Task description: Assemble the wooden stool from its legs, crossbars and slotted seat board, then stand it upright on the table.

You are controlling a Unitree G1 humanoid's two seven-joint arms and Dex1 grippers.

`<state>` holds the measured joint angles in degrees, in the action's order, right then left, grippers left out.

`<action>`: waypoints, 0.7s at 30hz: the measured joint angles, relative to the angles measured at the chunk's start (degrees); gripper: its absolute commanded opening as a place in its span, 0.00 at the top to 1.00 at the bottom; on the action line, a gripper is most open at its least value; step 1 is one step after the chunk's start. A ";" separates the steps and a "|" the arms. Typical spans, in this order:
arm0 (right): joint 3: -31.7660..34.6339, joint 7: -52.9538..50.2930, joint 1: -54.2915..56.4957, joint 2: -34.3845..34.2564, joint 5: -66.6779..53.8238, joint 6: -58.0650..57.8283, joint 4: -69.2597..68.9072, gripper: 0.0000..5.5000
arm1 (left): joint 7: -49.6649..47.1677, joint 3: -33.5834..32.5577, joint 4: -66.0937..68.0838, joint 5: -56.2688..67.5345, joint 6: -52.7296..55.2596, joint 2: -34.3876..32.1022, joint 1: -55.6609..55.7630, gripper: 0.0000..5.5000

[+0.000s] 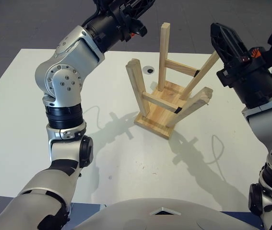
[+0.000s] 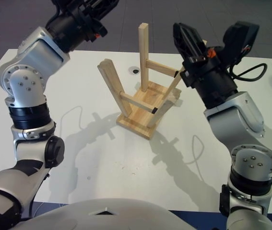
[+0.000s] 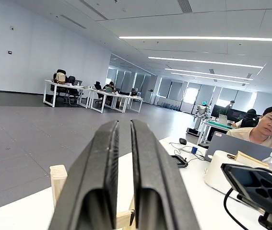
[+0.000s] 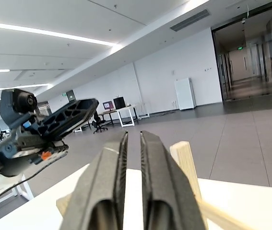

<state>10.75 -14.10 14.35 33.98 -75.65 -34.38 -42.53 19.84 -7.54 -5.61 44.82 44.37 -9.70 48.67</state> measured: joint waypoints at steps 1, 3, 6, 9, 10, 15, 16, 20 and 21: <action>-0.65 -0.20 -1.01 -0.20 0.02 -0.47 -0.20 0.99 | -0.26 0.40 -0.16 0.02 0.17 0.43 -1.04 0.99; -2.11 -0.30 -2.24 -0.67 0.50 -0.97 -0.47 0.99 | -0.67 1.07 -0.72 -0.07 0.63 0.85 -2.74 0.99; -2.59 -0.33 -2.17 -1.17 1.86 -0.97 -0.94 0.99 | -0.56 3.13 -1.60 -0.86 0.80 0.99 -4.22 0.99; -1.76 -0.42 -0.05 -1.21 2.09 -0.60 -0.77 0.99 | -0.59 2.54 -1.34 -0.78 0.76 1.01 -3.54 0.99; -1.06 -0.46 1.33 -1.14 2.05 -0.40 -0.72 0.99 | -0.64 1.85 -0.98 -0.74 0.65 0.98 -2.74 0.99; 0.14 -0.28 9.17 0.65 1.74 0.11 -0.86 0.99 | -2.19 -3.20 0.38 1.58 -0.64 1.03 3.82 0.99; 0.19 -0.30 10.74 0.78 1.50 0.12 -0.98 0.99 | -2.44 -4.26 0.41 2.17 -0.88 1.00 5.15 0.99; -0.18 -0.74 11.46 0.95 0.48 0.13 -2.04 0.99 | -2.60 -4.33 -0.43 2.40 -1.09 0.27 5.69 0.99; -0.86 -0.85 8.10 0.40 0.33 -0.02 -2.66 0.99 | -2.32 -2.63 -1.61 1.85 -0.43 -0.21 2.76 0.99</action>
<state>9.89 -14.95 22.45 34.39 -75.31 -34.40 -45.19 17.51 -10.17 -7.22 46.68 43.93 -9.91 51.43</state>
